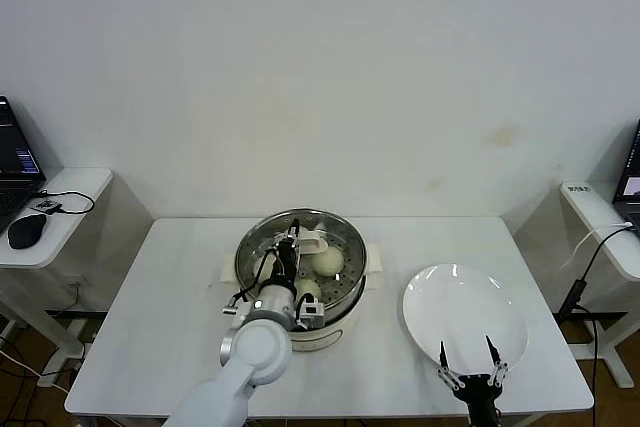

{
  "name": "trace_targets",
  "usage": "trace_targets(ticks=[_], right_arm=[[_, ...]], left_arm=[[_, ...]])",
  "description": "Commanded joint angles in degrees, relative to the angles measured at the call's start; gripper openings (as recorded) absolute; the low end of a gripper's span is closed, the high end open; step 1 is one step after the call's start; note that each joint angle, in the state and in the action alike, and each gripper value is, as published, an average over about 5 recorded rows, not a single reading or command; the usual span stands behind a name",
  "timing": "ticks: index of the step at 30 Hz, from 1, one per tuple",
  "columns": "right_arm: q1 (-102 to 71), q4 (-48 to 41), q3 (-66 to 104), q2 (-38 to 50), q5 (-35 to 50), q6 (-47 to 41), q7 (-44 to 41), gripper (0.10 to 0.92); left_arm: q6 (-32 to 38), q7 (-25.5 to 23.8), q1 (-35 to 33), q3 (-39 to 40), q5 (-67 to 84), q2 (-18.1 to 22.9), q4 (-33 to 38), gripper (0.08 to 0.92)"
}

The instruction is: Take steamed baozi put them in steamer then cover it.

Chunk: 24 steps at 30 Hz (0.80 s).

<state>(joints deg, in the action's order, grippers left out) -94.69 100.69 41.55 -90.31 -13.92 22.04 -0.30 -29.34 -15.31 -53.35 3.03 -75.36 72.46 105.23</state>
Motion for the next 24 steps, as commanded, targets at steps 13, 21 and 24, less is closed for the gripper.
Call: trace_targets(ticks=[13, 21, 24], right_arm=[[-0.3, 0.2, -0.3, 0.0, -0.3, -0.1, 0.0, 0.823], [-1.1, 1.0, -0.1, 0.0, -0.2, -0.1, 0.0, 0.823], [-1.5, 1.4, 0.0, 0.0, -0.1, -0.1, 0.1, 0.823]], left_arm=[[1.5, 4.6, -4.7, -2.5, 3.0, -0.7, 5.0, 0.335], [3.6, 10.7, -15.8, -4.6, 6.8, -4.1, 14.8, 0.569], [5.1, 13.2, -21.1, -6.4, 9.0, -4.9, 18.7, 0.656]])
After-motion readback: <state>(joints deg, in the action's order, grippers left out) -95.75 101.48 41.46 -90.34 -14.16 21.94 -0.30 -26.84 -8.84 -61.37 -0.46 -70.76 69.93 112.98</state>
